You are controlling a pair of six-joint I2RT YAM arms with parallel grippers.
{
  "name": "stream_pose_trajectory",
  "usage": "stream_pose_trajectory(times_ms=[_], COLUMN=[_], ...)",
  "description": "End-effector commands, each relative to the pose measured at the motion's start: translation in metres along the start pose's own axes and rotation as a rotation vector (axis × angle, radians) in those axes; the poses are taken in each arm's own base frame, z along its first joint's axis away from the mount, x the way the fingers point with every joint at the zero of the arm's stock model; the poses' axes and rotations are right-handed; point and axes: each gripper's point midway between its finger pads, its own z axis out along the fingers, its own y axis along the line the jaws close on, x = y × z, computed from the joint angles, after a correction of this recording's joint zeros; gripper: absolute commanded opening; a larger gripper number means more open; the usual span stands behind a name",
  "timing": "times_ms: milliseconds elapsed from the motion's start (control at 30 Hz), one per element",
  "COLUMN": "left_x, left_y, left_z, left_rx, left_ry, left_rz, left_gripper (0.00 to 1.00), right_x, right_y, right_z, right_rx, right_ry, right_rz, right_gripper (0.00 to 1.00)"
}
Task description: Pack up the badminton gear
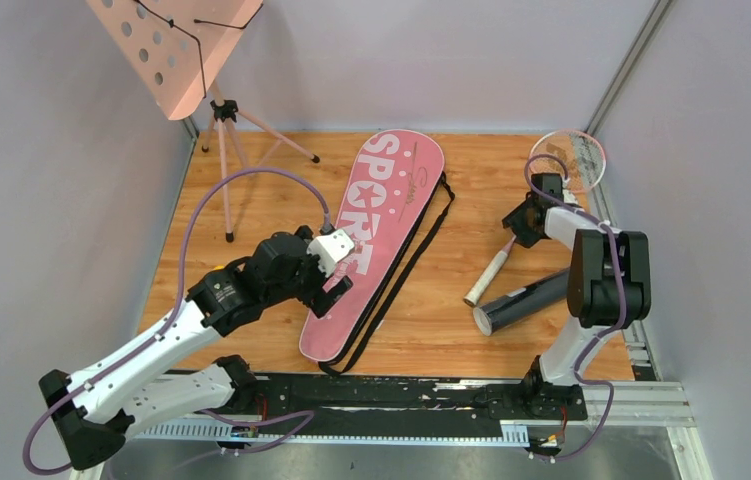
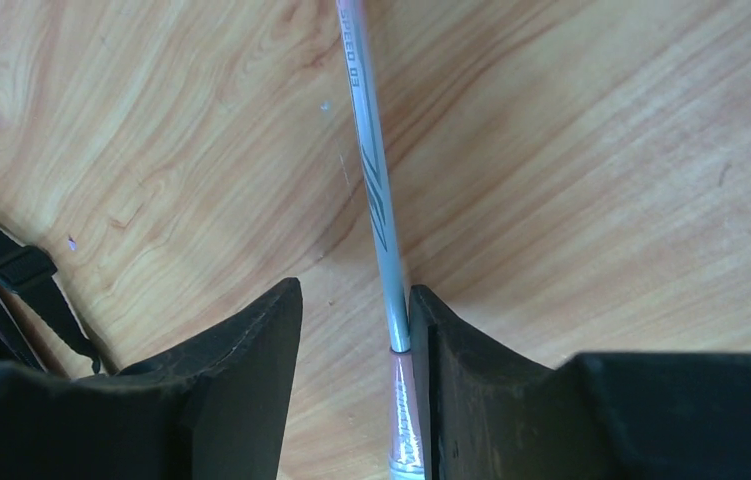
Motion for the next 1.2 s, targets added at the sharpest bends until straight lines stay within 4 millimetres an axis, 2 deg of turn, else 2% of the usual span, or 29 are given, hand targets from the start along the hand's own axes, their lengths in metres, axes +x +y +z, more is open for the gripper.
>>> stream_pose_trajectory(times_ms=[0, 67, 233, 333, 433, 600, 767, 800, 933, 1000, 1067, 1167], left_x=[-0.012, -0.011, -0.007, -0.010, -0.007, -0.007, -0.012, -0.012, -0.011, -0.010, -0.009, -0.010], left_y=[0.015, 0.018, 0.025, 0.027, 0.036, 0.051, 0.067, 0.069, 0.072, 0.071, 0.073, 0.075], left_z=[-0.009, -0.011, -0.014, -0.018, -0.021, -0.029, -0.040, -0.041, -0.041, -0.040, -0.040, -0.040], left_rx=[-0.061, -0.074, -0.115, -0.125, -0.180, -0.266, -0.363, -0.374, -0.395, -0.391, -0.406, -0.424], left_ry=[-0.081, -0.083, -0.076, -0.088, -0.088, -0.093, -0.127, -0.130, -0.127, -0.125, -0.119, -0.115], left_rz=[0.008, 0.014, 0.014, 0.019, 0.008, -0.016, -0.066, -0.076, -0.107, -0.109, -0.131, -0.176], left_gripper=[1.00, 1.00, 1.00, 1.00, 1.00, 1.00, 1.00, 1.00, 1.00, 1.00, 1.00, 0.99], right_x=[0.008, 0.011, 0.016, 0.010, 0.008, 0.024, 0.034, 0.046, 0.061, 0.075, 0.096, 0.139], right_y=[-0.002, 0.002, 0.013, 0.019, 0.036, 0.062, 0.077, 0.085, 0.101, 0.112, 0.123, 0.136], right_z=[0.016, 0.019, 0.015, 0.002, -0.014, -0.041, -0.064, -0.071, -0.092, -0.104, -0.114, -0.125], right_rx=[0.007, -0.005, -0.067, -0.110, -0.215, -0.373, -0.459, -0.490, -0.566, -0.609, -0.648, -0.686], right_ry=[0.049, 0.069, 0.090, 0.059, 0.047, 0.078, 0.116, 0.141, 0.166, 0.190, 0.232, 0.306], right_rz=[-0.022, -0.024, -0.039, -0.046, -0.049, -0.063, -0.062, -0.076, -0.079, -0.087, -0.101, -0.132], right_gripper=[0.44, 0.41, 0.22, 0.12, 0.01, 0.00, 0.00, 0.00, 0.00, 0.00, 0.00, 0.00])
